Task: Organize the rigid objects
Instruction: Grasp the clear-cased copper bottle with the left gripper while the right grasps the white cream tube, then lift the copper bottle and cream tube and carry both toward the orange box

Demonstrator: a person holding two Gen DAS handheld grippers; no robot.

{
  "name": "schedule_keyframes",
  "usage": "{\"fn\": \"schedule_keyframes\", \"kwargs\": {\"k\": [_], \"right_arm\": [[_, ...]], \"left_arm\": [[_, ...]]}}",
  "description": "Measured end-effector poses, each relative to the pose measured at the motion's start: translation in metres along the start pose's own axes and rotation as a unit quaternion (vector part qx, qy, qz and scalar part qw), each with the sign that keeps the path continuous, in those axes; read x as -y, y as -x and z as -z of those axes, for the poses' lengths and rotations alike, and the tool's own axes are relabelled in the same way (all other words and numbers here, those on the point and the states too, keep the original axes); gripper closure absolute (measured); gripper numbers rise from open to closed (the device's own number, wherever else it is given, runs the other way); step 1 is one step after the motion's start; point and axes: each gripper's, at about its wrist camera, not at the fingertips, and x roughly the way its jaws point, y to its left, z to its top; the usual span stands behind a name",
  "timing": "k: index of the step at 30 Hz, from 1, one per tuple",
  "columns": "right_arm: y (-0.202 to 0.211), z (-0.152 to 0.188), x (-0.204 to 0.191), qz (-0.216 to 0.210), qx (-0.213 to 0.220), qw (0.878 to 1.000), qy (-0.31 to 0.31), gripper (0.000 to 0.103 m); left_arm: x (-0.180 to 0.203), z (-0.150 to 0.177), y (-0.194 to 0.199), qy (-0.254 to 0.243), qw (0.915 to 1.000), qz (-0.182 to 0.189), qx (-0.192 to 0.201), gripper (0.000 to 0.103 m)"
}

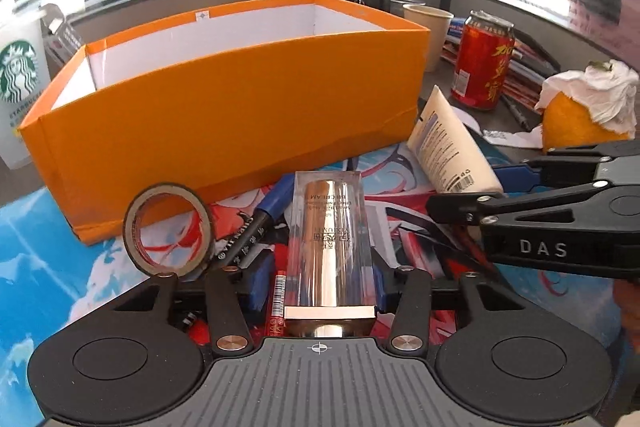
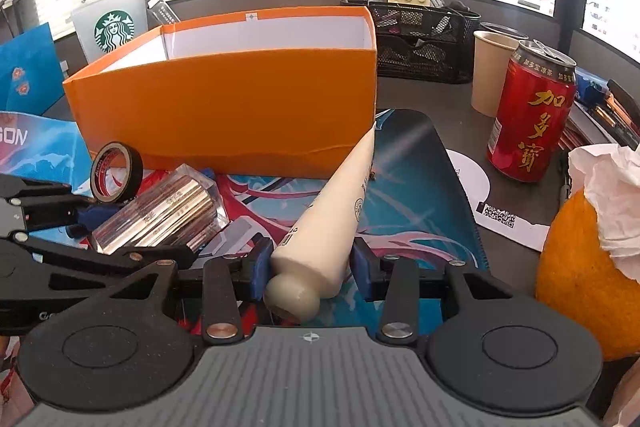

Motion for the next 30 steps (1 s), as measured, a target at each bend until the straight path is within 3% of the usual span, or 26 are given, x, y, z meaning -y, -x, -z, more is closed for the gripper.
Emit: {"fn": "schedule_keyframes", "kwargs": {"k": [9, 30], "right_arm": [[0.006, -0.001, 0.005, -0.01, 0.006, 1.0, -0.014, 0.064], [0.044, -0.007, 0.011, -0.044, 0.047, 0.996, -0.055, 0.068]], "left_arm": [[-0.006, 0.002, 0.013, 0.04, 0.9975, 0.055, -0.017, 0.058], [-0.021, -0.017, 0.089, 0.049, 0.9947, 0.069, 0.058, 0.058]]}}
